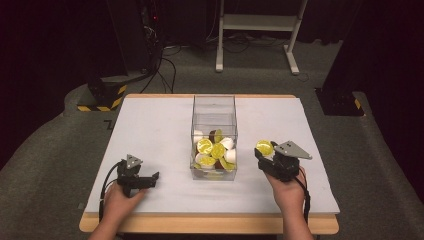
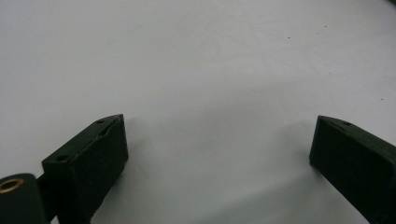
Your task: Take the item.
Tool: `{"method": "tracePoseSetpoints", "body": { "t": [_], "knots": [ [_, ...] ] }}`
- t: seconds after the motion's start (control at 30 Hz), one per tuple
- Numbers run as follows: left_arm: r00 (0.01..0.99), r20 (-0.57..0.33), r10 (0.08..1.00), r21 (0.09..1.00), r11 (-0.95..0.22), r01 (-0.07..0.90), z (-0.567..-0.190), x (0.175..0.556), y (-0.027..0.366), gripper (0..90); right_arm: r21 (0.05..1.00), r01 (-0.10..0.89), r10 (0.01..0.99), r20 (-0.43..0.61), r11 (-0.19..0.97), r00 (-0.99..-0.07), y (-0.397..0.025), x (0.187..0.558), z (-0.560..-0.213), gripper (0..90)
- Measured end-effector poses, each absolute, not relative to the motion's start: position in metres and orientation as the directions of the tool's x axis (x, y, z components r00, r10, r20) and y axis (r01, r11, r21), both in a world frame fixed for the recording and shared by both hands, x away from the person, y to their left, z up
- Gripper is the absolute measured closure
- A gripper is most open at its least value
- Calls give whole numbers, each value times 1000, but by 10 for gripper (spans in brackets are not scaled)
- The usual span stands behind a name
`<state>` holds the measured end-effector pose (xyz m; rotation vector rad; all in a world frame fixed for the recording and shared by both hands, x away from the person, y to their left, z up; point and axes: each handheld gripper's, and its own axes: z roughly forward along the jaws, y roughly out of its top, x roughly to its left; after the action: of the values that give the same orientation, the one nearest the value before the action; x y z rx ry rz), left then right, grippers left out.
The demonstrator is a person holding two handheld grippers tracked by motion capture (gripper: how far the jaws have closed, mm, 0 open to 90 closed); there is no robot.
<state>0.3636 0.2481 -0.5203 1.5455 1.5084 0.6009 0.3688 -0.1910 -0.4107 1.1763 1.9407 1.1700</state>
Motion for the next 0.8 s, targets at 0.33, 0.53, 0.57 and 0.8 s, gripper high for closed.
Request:
{"method": "tracePoseSetpoints", "body": {
  "t": [0.33,0.53,0.57,0.8],
  "knots": [
    [149,-229,962,832,114,543,-520,364,248,47,862,448,918,-47,237,-395,-198,388,-440,383],
    [145,-236,961,833,123,540,-520,364,248,47,845,481,931,-54,235,-360,-204,396,-453,383],
    [147,-233,961,832,119,541,-520,364,248,47,842,487,934,-52,231,-354,-205,397,-454,382],
    [147,-232,961,832,119,542,-520,364,248,47,835,501,939,-50,226,-339,-204,409,-451,382]
  ]
}}
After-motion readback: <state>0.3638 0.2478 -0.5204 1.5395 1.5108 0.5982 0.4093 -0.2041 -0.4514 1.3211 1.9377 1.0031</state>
